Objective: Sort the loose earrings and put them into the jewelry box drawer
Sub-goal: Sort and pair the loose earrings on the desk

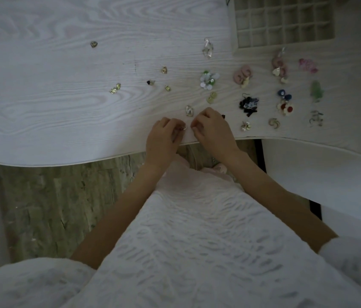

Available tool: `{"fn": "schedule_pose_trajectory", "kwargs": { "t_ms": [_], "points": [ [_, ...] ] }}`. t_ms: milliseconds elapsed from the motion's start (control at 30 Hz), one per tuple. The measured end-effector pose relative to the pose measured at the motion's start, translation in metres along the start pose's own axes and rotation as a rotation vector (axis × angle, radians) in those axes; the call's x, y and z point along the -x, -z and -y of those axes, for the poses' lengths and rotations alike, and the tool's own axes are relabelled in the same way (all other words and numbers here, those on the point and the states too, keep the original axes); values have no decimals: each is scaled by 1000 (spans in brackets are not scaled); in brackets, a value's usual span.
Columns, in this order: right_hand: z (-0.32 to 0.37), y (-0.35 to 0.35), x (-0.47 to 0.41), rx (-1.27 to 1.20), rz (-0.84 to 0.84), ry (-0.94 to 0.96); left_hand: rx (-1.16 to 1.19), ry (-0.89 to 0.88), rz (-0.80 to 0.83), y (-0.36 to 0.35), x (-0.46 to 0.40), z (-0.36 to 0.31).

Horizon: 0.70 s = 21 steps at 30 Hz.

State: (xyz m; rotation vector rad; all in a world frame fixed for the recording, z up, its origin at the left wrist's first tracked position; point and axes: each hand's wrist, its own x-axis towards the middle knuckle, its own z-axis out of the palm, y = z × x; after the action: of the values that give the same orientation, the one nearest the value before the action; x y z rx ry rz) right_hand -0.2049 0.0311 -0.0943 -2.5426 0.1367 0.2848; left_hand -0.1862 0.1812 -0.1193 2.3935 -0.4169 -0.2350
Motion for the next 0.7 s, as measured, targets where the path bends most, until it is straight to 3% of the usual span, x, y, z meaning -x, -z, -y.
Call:
{"fn": "schedule_pose_trajectory", "kwargs": {
  "t_ms": [333,700],
  "points": [
    [-6,11,6,-16,-123,-21,77,31,2,6,-1,2],
    [6,-3,0,47,-7,-27,62,29,10,3,-7,-8]
  ]
}}
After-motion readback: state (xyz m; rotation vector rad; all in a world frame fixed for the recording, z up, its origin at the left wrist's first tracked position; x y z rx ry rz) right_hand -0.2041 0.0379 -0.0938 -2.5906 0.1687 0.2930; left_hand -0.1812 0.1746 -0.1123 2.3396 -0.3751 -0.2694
